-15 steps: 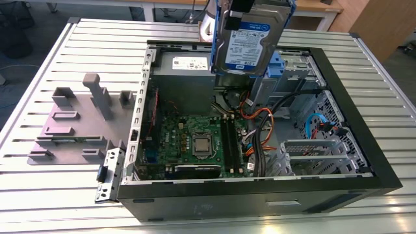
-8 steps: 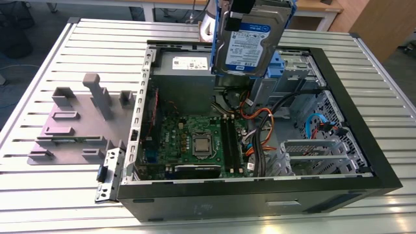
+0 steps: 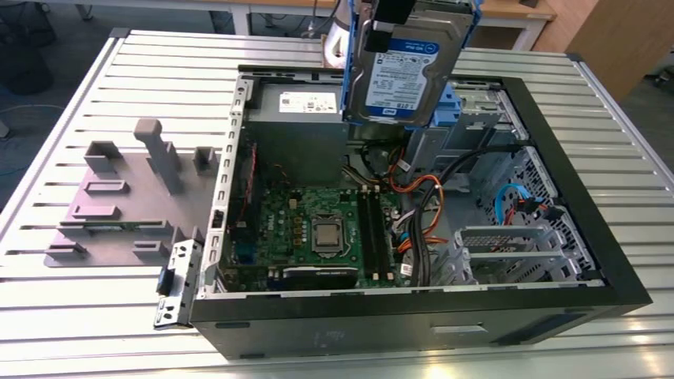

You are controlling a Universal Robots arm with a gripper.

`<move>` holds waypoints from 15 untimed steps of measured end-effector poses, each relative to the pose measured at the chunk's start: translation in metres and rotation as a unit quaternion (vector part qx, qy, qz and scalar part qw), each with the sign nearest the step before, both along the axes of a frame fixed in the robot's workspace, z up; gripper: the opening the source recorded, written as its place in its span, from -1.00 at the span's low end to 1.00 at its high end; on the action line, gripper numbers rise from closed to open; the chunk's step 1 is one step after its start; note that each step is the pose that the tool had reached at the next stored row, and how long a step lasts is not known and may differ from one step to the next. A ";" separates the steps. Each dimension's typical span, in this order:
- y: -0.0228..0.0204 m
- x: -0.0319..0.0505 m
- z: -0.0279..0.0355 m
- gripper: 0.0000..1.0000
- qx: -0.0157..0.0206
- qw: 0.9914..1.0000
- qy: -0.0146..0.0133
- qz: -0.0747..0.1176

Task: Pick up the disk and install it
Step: 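Pick up the disk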

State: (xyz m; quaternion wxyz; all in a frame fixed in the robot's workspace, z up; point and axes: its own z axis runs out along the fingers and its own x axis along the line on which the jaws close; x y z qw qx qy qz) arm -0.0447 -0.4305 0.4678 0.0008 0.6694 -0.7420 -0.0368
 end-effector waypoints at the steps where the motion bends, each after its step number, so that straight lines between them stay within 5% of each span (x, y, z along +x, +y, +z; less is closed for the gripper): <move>1: -0.0004 0.0000 0.0000 -0.26 0.000 1.000 0.000 0.000; 15: -0.0060 0.0006 -0.0007 -0.26 0.000 1.000 0.000 0.000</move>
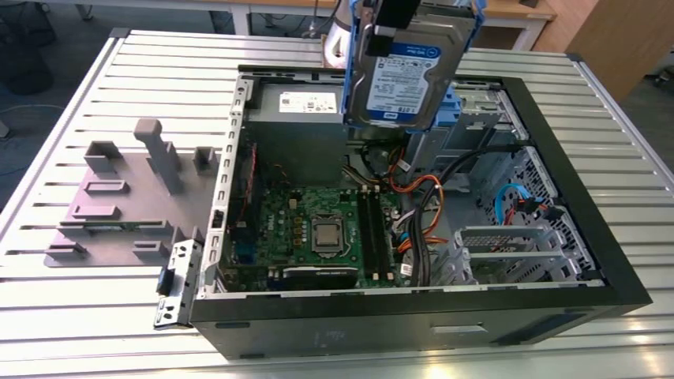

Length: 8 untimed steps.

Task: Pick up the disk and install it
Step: 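Pick up the disk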

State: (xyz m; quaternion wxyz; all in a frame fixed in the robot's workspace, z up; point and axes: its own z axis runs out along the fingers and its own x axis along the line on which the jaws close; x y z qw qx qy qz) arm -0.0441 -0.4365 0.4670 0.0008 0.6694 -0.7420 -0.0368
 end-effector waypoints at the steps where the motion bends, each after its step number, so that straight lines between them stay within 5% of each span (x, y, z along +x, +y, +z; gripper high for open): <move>1: -0.0005 0.0001 -0.0001 -0.26 0.000 1.000 0.000 0.000; 8: -0.0033 0.0005 -0.0006 -0.26 0.000 1.000 0.000 0.000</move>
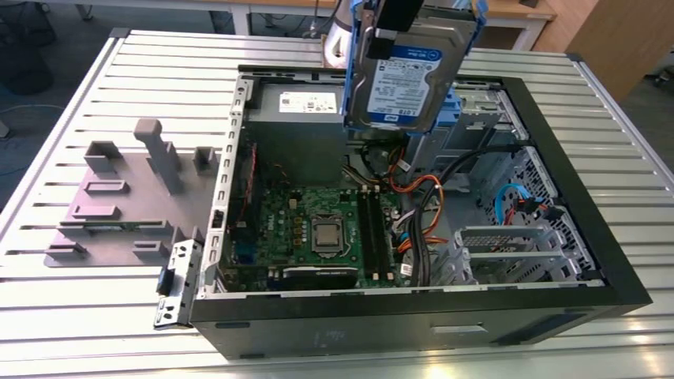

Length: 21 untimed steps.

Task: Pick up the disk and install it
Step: 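Pick up the disk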

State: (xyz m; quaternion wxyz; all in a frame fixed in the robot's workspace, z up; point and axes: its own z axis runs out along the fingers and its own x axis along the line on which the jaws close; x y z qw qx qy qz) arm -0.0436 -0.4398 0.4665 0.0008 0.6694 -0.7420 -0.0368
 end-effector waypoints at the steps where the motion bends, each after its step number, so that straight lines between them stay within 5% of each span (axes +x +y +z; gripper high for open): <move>1: -0.0003 0.0001 -0.0001 -0.26 0.000 1.000 0.000 0.000; 21: -0.0067 0.0016 -0.0015 -0.26 0.000 1.000 0.000 0.000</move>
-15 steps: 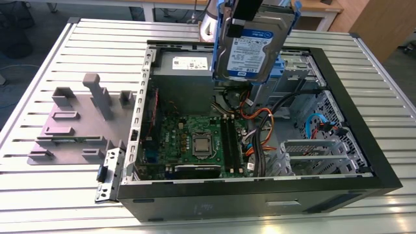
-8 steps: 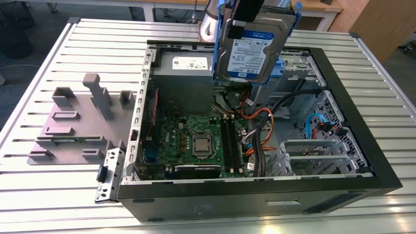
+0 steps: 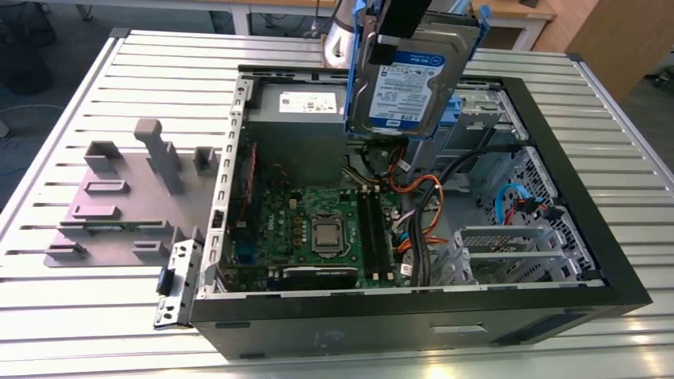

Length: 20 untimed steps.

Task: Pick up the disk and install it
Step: 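Pick up the disk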

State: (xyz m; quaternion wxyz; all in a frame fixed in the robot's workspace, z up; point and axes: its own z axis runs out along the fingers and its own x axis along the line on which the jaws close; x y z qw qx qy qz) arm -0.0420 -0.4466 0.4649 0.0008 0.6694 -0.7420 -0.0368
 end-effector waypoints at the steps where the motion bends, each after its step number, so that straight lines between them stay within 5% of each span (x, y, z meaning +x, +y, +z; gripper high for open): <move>1: -0.0003 0.0001 -0.0001 -0.26 0.000 1.000 0.000 0.000; 20: -0.0055 0.0011 -0.0012 -0.26 -0.002 1.000 0.000 0.000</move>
